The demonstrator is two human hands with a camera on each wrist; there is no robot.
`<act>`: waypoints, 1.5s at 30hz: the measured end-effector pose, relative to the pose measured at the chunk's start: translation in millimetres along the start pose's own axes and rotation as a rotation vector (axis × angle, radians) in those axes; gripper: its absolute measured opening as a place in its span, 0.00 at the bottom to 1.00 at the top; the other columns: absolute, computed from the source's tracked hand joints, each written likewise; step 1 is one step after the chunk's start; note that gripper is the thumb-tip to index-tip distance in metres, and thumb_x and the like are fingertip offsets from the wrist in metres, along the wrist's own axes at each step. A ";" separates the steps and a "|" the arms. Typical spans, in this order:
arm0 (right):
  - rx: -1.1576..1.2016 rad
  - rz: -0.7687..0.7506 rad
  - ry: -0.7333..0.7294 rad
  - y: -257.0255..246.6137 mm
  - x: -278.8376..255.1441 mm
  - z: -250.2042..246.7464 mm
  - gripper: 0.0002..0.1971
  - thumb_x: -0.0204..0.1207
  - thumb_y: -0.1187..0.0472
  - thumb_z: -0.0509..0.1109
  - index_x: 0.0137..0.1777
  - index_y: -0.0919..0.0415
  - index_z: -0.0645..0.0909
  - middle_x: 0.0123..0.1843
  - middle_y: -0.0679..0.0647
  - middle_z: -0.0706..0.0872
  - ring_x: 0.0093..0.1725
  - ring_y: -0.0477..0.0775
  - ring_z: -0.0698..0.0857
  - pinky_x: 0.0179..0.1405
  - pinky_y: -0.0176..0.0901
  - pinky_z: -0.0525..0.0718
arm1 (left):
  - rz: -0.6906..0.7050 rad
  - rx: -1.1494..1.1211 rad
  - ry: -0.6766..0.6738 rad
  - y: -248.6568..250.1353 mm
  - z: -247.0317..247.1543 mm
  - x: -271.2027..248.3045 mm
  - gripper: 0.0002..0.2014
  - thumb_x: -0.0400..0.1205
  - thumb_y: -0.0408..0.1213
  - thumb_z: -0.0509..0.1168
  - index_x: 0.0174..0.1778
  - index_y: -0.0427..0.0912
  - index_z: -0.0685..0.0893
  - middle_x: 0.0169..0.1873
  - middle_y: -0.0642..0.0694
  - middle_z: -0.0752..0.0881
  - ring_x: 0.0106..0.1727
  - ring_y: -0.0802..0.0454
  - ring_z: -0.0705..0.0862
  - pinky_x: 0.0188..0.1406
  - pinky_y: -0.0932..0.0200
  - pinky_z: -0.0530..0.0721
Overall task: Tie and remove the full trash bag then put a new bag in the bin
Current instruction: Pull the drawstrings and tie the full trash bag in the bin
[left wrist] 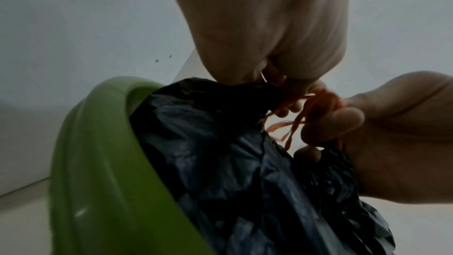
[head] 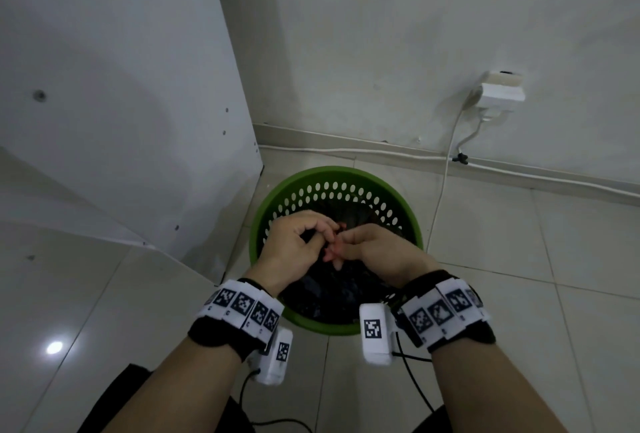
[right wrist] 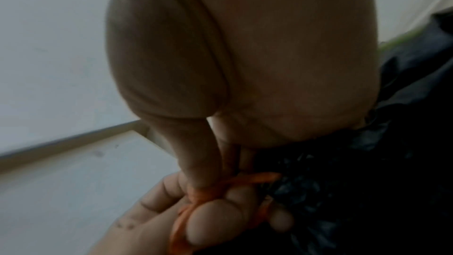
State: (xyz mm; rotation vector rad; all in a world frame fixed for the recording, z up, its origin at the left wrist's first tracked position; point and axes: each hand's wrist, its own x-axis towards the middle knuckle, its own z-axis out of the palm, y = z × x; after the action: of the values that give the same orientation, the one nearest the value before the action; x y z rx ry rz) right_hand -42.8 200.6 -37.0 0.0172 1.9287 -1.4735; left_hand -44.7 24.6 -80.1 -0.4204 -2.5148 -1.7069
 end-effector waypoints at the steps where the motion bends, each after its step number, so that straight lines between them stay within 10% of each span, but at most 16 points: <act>1: 0.108 -0.014 -0.013 2.9 0.6 -1.5 0.15 0.85 0.64 0.65 0.37 0.62 0.87 0.44 0.56 0.90 0.49 0.43 0.86 0.53 0.30 0.79 | -0.010 0.011 0.011 -1.8 -1.5 0.6 0.13 0.78 0.21 0.70 0.34 0.43 0.91 0.45 0.53 0.92 0.52 0.58 0.90 0.61 0.57 0.86; 6: 0.426 0.017 0.113 11.5 10.0 -2.0 0.14 0.85 0.68 0.63 0.40 0.67 0.86 0.44 0.64 0.85 0.53 0.59 0.82 0.61 0.46 0.80 | -0.039 0.031 -0.105 -0.6 -7.1 0.1 0.10 0.79 0.47 0.71 0.52 0.51 0.94 0.60 0.57 0.90 0.69 0.60 0.81 0.74 0.63 0.74; 11: 0.553 0.049 0.275 5.3 9.3 4.0 0.10 0.83 0.67 0.66 0.44 0.69 0.87 0.38 0.60 0.88 0.38 0.52 0.86 0.42 0.40 0.85 | 0.027 0.360 -0.023 2.3 -6.2 -1.8 0.11 0.79 0.51 0.72 0.38 0.49 0.93 0.58 0.55 0.90 0.72 0.51 0.74 0.75 0.50 0.69; 17: 0.583 0.027 0.526 2.8 7.2 -7.3 0.06 0.78 0.72 0.72 0.50 0.67 0.90 0.42 0.60 0.94 0.46 0.57 0.93 0.51 0.48 0.90 | -0.302 -0.015 -0.138 5.9 -37.6 3.7 0.22 0.87 0.51 0.61 0.27 0.48 0.72 0.21 0.58 0.72 0.24 0.59 0.72 0.30 0.57 0.69; 24: 0.465 0.052 0.893 26.7 -1.5 -47.0 0.10 0.74 0.74 0.74 0.37 0.59 0.91 0.35 0.58 0.93 0.42 0.57 0.93 0.49 0.47 0.91 | -0.443 0.317 -0.159 -10.4 -96.2 -5.3 0.24 0.88 0.42 0.63 0.23 0.44 0.73 0.17 0.55 0.68 0.21 0.58 0.68 0.28 0.56 0.60; 27: 0.371 0.076 0.856 38.3 -4.2 -55.1 0.10 0.74 0.73 0.74 0.38 0.58 0.90 0.38 0.60 0.93 0.45 0.59 0.93 0.51 0.45 0.89 | -0.507 0.455 -0.173 -15.0 -99.5 -10.6 0.26 0.88 0.43 0.62 0.21 0.48 0.66 0.17 0.53 0.66 0.22 0.57 0.67 0.27 0.55 0.58; 31: -0.182 0.026 0.807 35.9 -19.5 -57.6 0.08 0.80 0.58 0.72 0.54 0.50 0.92 0.54 0.55 0.93 0.53 0.52 0.89 0.62 0.39 0.81 | -0.469 0.519 -0.084 -10.7 -92.2 -7.5 0.10 0.85 0.49 0.66 0.41 0.50 0.84 0.36 0.54 0.85 0.42 0.51 0.82 0.40 0.58 0.76; 34: -0.575 0.068 0.920 17.6 -37.2 -59.5 0.16 0.82 0.48 0.67 0.65 0.48 0.87 0.59 0.58 0.91 0.58 0.63 0.87 0.55 0.46 0.83 | -0.190 0.511 0.005 6.7 -78.0 -1.1 0.13 0.80 0.52 0.70 0.54 0.49 0.84 0.48 0.53 0.84 0.51 0.55 0.80 0.51 0.56 0.79; 39: -0.962 -0.285 0.763 6.8 -1.5 -21.7 0.17 0.71 0.65 0.70 0.58 0.52 0.90 0.49 0.55 0.89 0.52 0.65 0.82 0.52 0.56 0.80 | -0.089 0.574 -0.221 8.5 -35.9 3.0 0.14 0.77 0.53 0.73 0.52 0.51 0.82 0.46 0.56 0.80 0.50 0.54 0.79 0.50 0.53 0.83; 42: -1.027 -0.240 0.561 16.1 11.5 -5.9 0.14 0.70 0.65 0.70 0.52 0.53 0.91 0.46 0.54 0.91 0.54 0.64 0.82 0.64 0.62 0.77 | -0.205 0.588 -0.274 -0.4 -31.9 2.5 0.14 0.79 0.45 0.73 0.58 0.52 0.81 0.47 0.55 0.82 0.53 0.49 0.83 0.54 0.45 0.86; 45: -0.913 -0.267 0.535 10.8 10.7 -9.2 0.10 0.73 0.68 0.71 0.48 0.59 0.92 0.44 0.57 0.89 0.50 0.62 0.82 0.55 0.55 0.83 | -0.242 0.515 -0.214 1.6 -34.6 3.0 0.09 0.82 0.39 0.71 0.57 0.49 0.87 0.43 0.53 0.87 0.50 0.47 0.87 0.53 0.54 0.85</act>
State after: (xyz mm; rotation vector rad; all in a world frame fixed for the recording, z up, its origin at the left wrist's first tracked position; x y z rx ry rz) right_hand -51.1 208.0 -50.7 -0.2941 2.9817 -0.6297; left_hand -50.3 -6.2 -64.9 -0.2736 -3.1280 -1.0378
